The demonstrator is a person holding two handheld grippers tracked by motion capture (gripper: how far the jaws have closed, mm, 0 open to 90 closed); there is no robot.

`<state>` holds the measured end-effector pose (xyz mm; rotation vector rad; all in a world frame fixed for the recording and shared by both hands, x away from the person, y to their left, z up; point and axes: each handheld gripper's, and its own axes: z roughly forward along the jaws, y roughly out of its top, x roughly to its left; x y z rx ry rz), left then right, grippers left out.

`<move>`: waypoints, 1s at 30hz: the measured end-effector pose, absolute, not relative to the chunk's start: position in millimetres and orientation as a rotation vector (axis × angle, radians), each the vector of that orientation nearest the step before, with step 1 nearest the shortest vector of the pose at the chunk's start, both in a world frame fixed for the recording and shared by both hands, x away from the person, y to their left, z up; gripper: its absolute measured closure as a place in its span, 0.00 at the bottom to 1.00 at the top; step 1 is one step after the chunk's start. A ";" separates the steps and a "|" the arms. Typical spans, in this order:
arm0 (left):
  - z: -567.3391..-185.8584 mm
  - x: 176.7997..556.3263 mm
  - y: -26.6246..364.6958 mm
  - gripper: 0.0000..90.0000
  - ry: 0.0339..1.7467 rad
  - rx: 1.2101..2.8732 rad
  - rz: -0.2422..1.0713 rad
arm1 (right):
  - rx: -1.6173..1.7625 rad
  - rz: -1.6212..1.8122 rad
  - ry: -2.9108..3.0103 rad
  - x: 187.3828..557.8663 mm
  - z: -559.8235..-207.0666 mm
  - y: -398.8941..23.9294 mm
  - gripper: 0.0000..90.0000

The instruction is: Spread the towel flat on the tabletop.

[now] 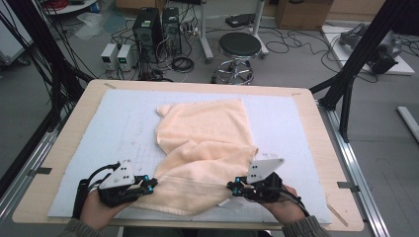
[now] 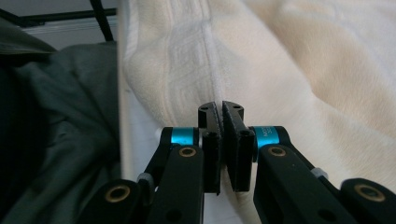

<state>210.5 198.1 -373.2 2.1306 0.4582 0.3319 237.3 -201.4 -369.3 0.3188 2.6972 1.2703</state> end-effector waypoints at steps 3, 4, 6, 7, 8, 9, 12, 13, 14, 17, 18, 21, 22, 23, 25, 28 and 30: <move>-356.5 186.8 199.4 0.95 0.419 2.109 0.328 | 0.275 1.311 2.684 213.9 -350.4 -205.8 0.96; -352.4 179.9 199.2 0.95 0.399 2.105 0.321 | 0.252 1.316 2.683 206.8 -345.2 -206.8 0.96; -346.9 168.4 197.7 0.94 0.354 2.107 0.295 | 0.210 1.370 2.692 195.2 -338.5 -210.6 0.92; -345.9 165.0 196.3 0.91 0.346 2.106 0.278 | 0.219 1.397 2.692 192.9 -337.7 -212.2 0.88; -346.2 163.3 195.1 0.85 0.340 2.097 0.269 | 0.227 1.402 2.697 193.1 -338.2 -213.4 0.86; -347.0 163.5 194.2 0.79 0.332 2.096 0.270 | 0.231 1.395 2.691 194.6 -340.0 -214.1 0.83; -356.3 175.1 193.8 0.73 0.368 2.085 0.277 | 0.291 1.398 2.679 206.7 -349.2 -217.5 0.78; -359.6 180.1 193.9 0.72 0.377 2.086 0.276 | 0.315 1.388 2.670 213.7 -355.1 -218.4 0.75; -364.6 187.2 194.0 0.71 0.387 2.090 0.283 | 0.331 1.374 2.662 218.4 -359.1 -219.0 0.72; -383.3 211.8 193.7 0.68 0.446 2.081 0.290 | 0.399 1.350 2.638 242.8 -380.6 -222.3 0.68; -390.2 220.4 193.3 0.67 0.463 2.086 0.290 | 0.424 1.346 2.636 248.4 -385.9 -222.8 0.67; -411.0 246.9 189.5 0.65 0.508 2.126 0.280 | 0.504 1.341 2.638 271.3 -407.8 -225.0 0.66; -416.7 253.8 187.7 0.65 0.517 2.134 0.279 | 0.521 1.334 2.652 276.8 -413.9 -224.9 0.66; -420.1 259.2 187.1 0.65 0.520 2.151 0.280 | 0.536 1.324 2.665 280.9 -419.3 -224.4 0.66; -429.4 272.8 185.2 0.64 0.541 2.180 0.259 | 0.551 1.256 2.707 288.4 -427.8 -221.6 0.66; -437.8 282.7 183.9 0.65 0.567 2.222 0.223 | 0.549 1.180 2.755 293.8 -436.0 -215.4 0.67; -442.1 282.6 184.5 0.66 0.557 2.208 0.223 | 0.535 1.175 2.759 294.0 -439.6 -212.6 0.69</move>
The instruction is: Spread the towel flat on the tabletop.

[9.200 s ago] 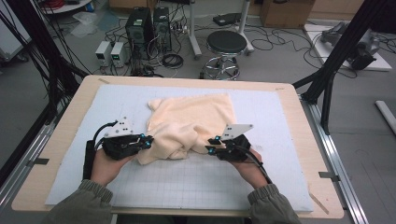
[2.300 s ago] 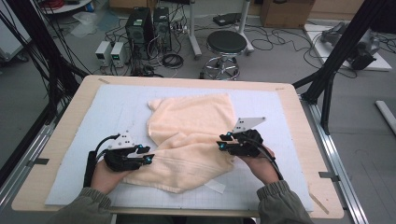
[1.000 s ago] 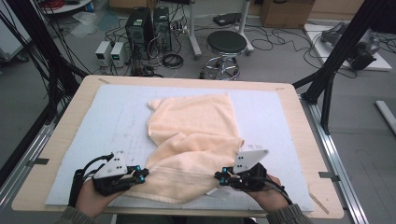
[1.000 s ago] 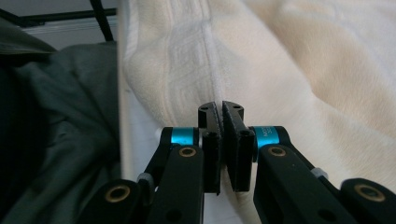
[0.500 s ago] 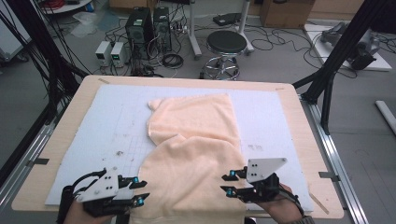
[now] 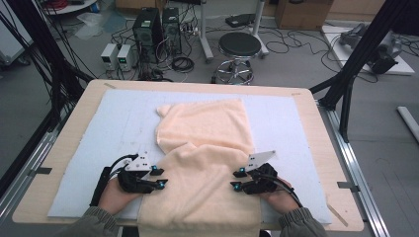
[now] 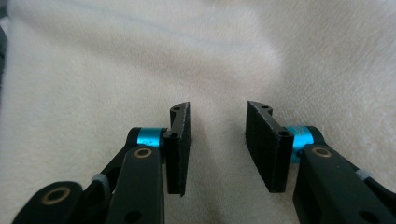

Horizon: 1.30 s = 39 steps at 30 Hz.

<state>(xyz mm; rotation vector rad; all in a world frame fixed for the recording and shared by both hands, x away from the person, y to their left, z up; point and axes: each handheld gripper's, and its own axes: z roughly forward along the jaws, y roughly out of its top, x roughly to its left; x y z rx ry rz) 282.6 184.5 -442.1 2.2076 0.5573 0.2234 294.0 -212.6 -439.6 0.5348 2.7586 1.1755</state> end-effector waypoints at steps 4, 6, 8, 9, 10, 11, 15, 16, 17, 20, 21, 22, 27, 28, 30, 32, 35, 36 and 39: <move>-442.5 280.6 186.6 0.78 0.572 2.195 0.216 | 0.577 1.219 2.735 294.5 -442.5 -215.9 0.78; -441.7 278.6 185.5 0.88 0.574 2.203 0.219 | 0.579 1.220 2.745 293.7 -441.9 -215.8 0.86; -440.0 276.2 184.3 0.93 0.573 2.218 0.225 | 0.578 1.233 2.760 292.8 -442.0 -215.1 0.92; -438.9 275.0 183.7 0.94 0.571 2.227 0.228 | 0.580 1.233 2.764 292.5 -441.8 -214.9 0.93; -437.5 273.3 183.7 0.95 0.570 2.236 0.221 | 0.577 1.233 2.767 291.9 -441.5 -214.8 0.94; -435.6 270.7 184.5 0.95 0.572 2.240 0.214 | 0.576 1.229 2.772 290.8 -440.6 -214.9 0.94; -426.1 250.7 194.4 0.95 0.550 2.211 0.213 | 0.534 1.290 2.769 276.6 -430.4 -215.2 0.94; -422.6 242.3 199.2 0.95 0.547 2.199 0.218 | 0.513 1.302 2.764 271.5 -426.9 -215.0 0.94; -419.6 235.2 203.1 0.95 0.544 2.185 0.215 | 0.497 1.319 2.755 264.5 -423.0 -214.6 0.94; -408.4 212.8 213.0 0.95 0.524 2.154 0.219 | 0.445 1.358 2.754 248.5 -413.6 -213.4 0.94; -404.1 205.8 215.1 0.95 0.514 2.154 0.229 | 0.428 1.371 2.757 242.9 -410.6 -212.2 0.94; -400.0 199.3 216.7 0.95 0.500 2.154 0.244 | 0.407 1.380 2.761 237.4 -407.6 -210.8 0.94; -384.9 182.0 222.5 0.91 0.460 2.132 0.265 | 0.321 1.416 2.767 212.5 -393.0 -206.9 0.84; -384.8 182.0 223.1 0.84 0.471 2.120 0.273 | 0.319 1.421 2.758 210.7 -390.2 -208.4 0.82; -387.4 187.2 225.4 0.78 0.485 2.111 0.274 | 0.343 1.410 2.720 212.2 -386.1 -213.6 0.78; -392.2 195.6 226.3 0.75 0.507 2.103 0.270 | 0.383 1.405 2.687 219.4 -385.0 -220.3 0.76; -404.4 214.3 222.5 0.71 0.522 2.109 0.247 | 0.436 1.339 2.656 236.4 -390.2 -227.7 0.73; -407.4 219.0 220.6 0.69 0.520 2.121 0.246 | 0.455 1.316 2.667 242.2 -394.6 -228.6 0.72; -419.7 237.9 211.1 0.65 0.520 2.164 0.227 | 0.483 1.265 2.700 256.9 -410.3 -228.2 0.68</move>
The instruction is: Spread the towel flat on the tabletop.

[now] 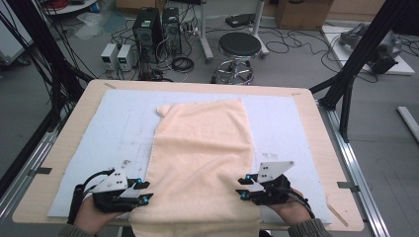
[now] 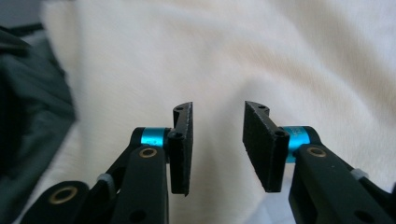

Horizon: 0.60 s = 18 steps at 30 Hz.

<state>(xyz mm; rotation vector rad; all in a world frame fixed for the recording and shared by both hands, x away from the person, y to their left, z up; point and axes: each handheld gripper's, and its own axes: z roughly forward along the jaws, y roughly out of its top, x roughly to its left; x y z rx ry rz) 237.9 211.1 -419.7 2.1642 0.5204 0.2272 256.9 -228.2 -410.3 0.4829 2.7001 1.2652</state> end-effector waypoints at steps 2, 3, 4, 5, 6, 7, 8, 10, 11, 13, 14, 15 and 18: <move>-426.7 248.3 205.4 0.64 0.523 2.200 0.206 | 0.516 1.234 2.731 266.6 -422.6 -225.9 0.66; -430.5 252.1 202.2 0.64 0.535 2.209 0.188 | 0.527 1.200 2.752 269.6 -427.0 -224.4 0.66; -432.8 255.2 200.9 0.64 0.528 2.233 0.183 | 0.537 1.182 2.767 271.1 -431.0 -223.1 0.66; -436.7 257.4 198.6 0.66 0.533 2.248 0.159 | 0.530 1.172 2.780 272.4 -433.7 -222.4 0.67; -439.0 257.2 198.1 0.71 0.518 2.236 0.170 | 0.535 1.161 2.795 272.8 -436.9 -221.1 0.69; -439.1 257.8 199.1 0.77 0.522 2.232 0.162 | 0.530 1.172 2.782 271.7 -437.8 -221.3 0.75; -438.6 258.3 200.4 0.83 0.528 2.236 0.141 | 0.528 1.176 2.785 271.8 -438.0 -221.5 0.79; -438.4 256.8 201.1 0.90 0.536 2.233 0.140 | 0.528 1.198 2.809 272.2 -438.5 -222.1 0.87; -438.0 255.7 201.1 0.92 0.530 2.237 0.138 | 0.519 1.199 2.807 272.6 -438.4 -222.2 0.90; -435.2 251.3 201.3 0.94 0.517 2.254 0.150 | 0.509 1.195 2.816 270.9 -436.6 -221.6 0.91; -433.7 248.3 201.8 0.94 0.511 2.252 0.151 | 0.506 1.196 2.814 269.2 -435.3 -221.3 0.91; -432.0 245.0 203.0 0.94 0.507 2.249 0.152 | 0.503 1.203 2.802 267.0 -433.2 -221.1 0.91; -424.8 231.9 210.5 0.94 0.499 2.232 0.154 | 0.475 1.253 2.782 258.4 -424.8 -220.6 0.91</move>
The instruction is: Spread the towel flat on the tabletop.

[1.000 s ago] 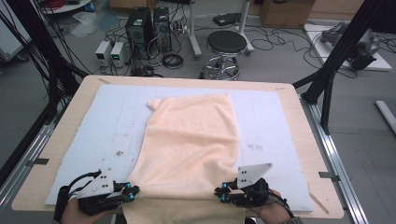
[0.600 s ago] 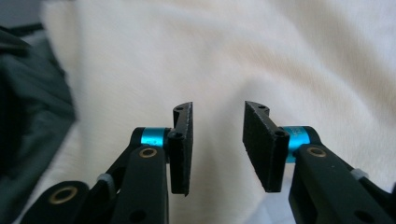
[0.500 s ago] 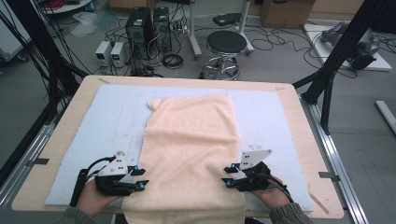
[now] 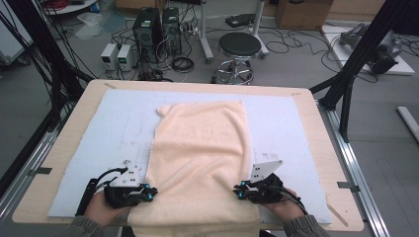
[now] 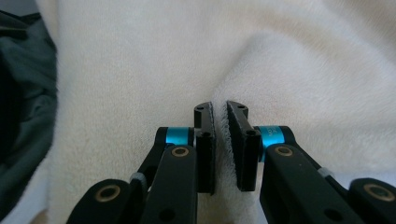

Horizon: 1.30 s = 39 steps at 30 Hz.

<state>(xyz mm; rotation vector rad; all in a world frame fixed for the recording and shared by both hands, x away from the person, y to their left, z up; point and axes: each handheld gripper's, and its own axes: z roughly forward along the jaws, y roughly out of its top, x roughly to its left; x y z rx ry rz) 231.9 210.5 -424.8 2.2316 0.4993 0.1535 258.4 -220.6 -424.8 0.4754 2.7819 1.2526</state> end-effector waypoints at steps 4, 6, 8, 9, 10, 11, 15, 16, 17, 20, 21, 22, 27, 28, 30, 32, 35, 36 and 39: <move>-417.5 213.2 219.9 0.94 0.497 2.209 0.144 | 0.425 1.277 2.775 245.6 -415.2 -216.6 0.91; -413.7 205.0 222.6 0.94 0.478 2.208 0.144 | 0.407 1.291 2.787 239.0 -411.8 -214.2 0.91; -410.2 199.4 224.1 0.93 0.465 2.195 0.142 | 0.383 1.298 2.800 233.5 -408.8 -213.2 0.86; -408.7 198.9 225.3 0.91 0.459 2.190 0.153 | 0.363 1.308 2.800 231.4 -406.8 -213.7 0.83; -408.0 199.6 225.9 0.85 0.467 2.184 0.163 | 0.367 1.316 2.788 230.0 -405.1 -214.9 0.81; -407.5 201.6 226.8 0.79 0.486 2.180 0.170 | 0.374 1.320 2.774 230.1 -403.8 -216.4 0.79; -413.5 219.7 228.3 0.69 0.536 2.167 0.203 | 0.439 1.245 2.709 243.6 -405.0 -224.8 0.71; -415.3 223.7 227.4 0.67 0.550 2.164 0.211 | 0.458 1.224 2.699 249.0 -407.8 -226.2 0.70; -417.7 231.1 226.2 0.65 0.565 2.171 0.221 | 0.480 1.215 2.701 253.6 -410.4 -227.1 0.70; -424.3 247.3 221.5 0.62 0.599 2.192 0.224 | 0.563 1.187 2.710 272.8 -424.2 -228.3 0.69; -426.5 250.5 220.0 0.63 0.601 2.200 0.217 | 0.584 1.164 2.731 276.6 -427.9 -227.3 0.68; -429.2 253.7 217.9 0.64 0.605 2.215 0.207 | 0.588 1.144 2.740 278.5 -430.5 -225.9 0.69; -437.7 257.7 216.1 0.85 0.601 2.233 0.177 | 0.585 1.142 2.761 280.2 -436.4 -226.4 0.86; -437.8 257.6 216.3 0.89 0.603 2.229 0.174 | 0.579 1.146 2.758 280.0 -436.5 -226.7 0.90; -436.5 255.3 215.7 0.94 0.601 2.242 0.196 | 0.561 1.150 2.769 279.2 -436.1 -227.1 0.96; -434.5 251.7 215.1 0.95 0.588 2.263 0.223 | 0.560 1.153 2.779 276.4 -435.3 -227.9 0.97; -432.2 244.7 220.3 0.96 0.589 2.256 0.209 | 0.539 1.163 2.783 269.1 -433.8 -230.3 0.98; -431.4 241.6 223.1 0.96 0.583 2.254 0.211 | 0.524 1.173 2.781 265.1 -432.2 -231.4 0.99; -431.0 234.5 229.9 0.95 0.586 2.235 0.196 | 0.497 1.221 2.740 253.5 -426.9 -237.4 0.93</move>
